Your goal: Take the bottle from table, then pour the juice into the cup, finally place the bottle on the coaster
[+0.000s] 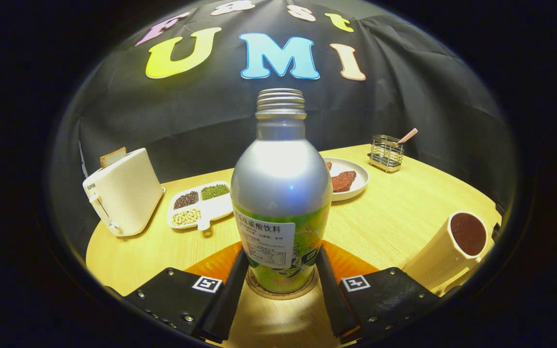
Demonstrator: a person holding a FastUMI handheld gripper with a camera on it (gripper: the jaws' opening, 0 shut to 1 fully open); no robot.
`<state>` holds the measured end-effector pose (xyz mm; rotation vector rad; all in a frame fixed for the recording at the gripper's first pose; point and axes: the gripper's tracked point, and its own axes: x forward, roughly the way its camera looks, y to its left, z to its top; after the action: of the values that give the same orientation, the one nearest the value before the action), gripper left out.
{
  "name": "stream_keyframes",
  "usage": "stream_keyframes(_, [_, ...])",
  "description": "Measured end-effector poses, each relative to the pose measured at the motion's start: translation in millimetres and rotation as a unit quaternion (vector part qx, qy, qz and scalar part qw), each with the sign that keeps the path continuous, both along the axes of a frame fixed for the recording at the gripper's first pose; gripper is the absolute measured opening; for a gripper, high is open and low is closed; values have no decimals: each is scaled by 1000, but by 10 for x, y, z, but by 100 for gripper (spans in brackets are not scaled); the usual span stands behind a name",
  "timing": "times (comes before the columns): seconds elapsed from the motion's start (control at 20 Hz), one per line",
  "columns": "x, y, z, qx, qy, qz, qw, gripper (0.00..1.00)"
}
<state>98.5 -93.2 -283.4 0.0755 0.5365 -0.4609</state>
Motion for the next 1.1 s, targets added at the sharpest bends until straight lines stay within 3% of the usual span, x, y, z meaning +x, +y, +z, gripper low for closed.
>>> stream_keyframes(0.7, [-81, 103, -22, -14, 13, 33, 999, 87])
stream_keyframes(1.1, [-306, 230, 522, -1, -31, 60, 998, 87])
